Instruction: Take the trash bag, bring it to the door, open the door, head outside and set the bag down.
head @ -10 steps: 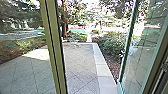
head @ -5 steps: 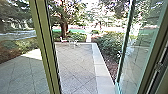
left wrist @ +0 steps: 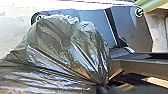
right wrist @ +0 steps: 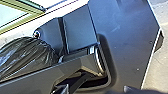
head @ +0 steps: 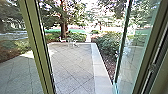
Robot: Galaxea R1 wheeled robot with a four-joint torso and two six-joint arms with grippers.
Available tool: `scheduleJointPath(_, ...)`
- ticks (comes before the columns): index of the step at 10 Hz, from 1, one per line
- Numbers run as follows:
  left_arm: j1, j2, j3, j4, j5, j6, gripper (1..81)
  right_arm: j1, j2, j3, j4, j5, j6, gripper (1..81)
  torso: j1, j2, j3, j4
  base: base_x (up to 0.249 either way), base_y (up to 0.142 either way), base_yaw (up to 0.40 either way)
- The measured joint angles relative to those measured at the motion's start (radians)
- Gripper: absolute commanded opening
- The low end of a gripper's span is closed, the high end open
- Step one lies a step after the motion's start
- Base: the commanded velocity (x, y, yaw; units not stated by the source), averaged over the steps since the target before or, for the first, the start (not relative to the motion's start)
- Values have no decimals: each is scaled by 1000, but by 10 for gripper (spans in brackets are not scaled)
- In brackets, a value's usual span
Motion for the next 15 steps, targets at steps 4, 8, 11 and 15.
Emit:
scheduleJointPath(4, 0, 5, 0, 0, -1, 0, 10, 0, 0, -1, 0, 0, -1, 811, 0, 0, 0, 0, 0, -79, 0)
scheduleJointPath(8, 0, -1, 0, 0, -1, 0, 10, 0, 5, -4, 0, 0, 0, 811, 0, 0, 0, 0, 0, 0, 0)
scheduleJointPath(11, 0, 0, 0, 0, -1, 0, 10, 0, 5, -4, -1, 0, 0, 811, 0, 0, 0, 0, 0, 0, 0)
scheduleJointPath(15, 0, -1, 0, 0, -1, 0, 10, 0, 6, -4, -1, 0, 0, 811, 0, 0, 0, 0, 17, 0, 0)
